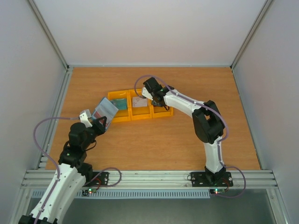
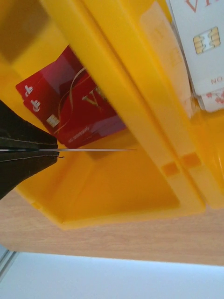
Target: Take the credit cards out of the card holder
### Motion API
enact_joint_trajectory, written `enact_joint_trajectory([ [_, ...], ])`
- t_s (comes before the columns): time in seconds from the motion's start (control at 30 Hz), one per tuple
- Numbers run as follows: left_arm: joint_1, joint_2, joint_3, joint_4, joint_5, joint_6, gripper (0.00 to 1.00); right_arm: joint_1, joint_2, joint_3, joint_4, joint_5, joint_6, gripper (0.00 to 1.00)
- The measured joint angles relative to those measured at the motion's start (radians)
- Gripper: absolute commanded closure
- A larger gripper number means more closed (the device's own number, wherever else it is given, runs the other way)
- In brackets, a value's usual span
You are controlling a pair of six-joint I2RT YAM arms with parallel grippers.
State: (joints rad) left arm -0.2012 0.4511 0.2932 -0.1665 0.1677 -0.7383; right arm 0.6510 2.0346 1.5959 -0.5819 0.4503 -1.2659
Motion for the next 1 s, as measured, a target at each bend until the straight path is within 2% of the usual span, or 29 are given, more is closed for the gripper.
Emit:
enact_joint_trajectory([
  [0.23,0.0,0.0,0.0,0.0,0.0,-0.01,1.0,0.006,0.047,0.004,-0.021,0.0,-0.004,0.98],
  [0.4,0.0,0.0,0.0,0.0,0.0,-0.013,1.0,0.016,0.048,0.004,-0.04,0.007,-0.004,0.92],
  [0.47,0.0,0.0,0.0,0.0,0.0,-0.013,1.0,0.018,0.048,0.004,-0.05,0.007,-0.008,0.86],
  [0.6,0.001,0.0,0.0,0.0,0.0,-0.013,1.0,0.019,0.048,0.004,-0.068,0.01,-0.017,0.68],
  [1.0,0.001,0.0,0.0,0.0,0.0,-0.013,1.0,0.019,0.044,0.004,-0.103,0.001,-0.035,0.46],
])
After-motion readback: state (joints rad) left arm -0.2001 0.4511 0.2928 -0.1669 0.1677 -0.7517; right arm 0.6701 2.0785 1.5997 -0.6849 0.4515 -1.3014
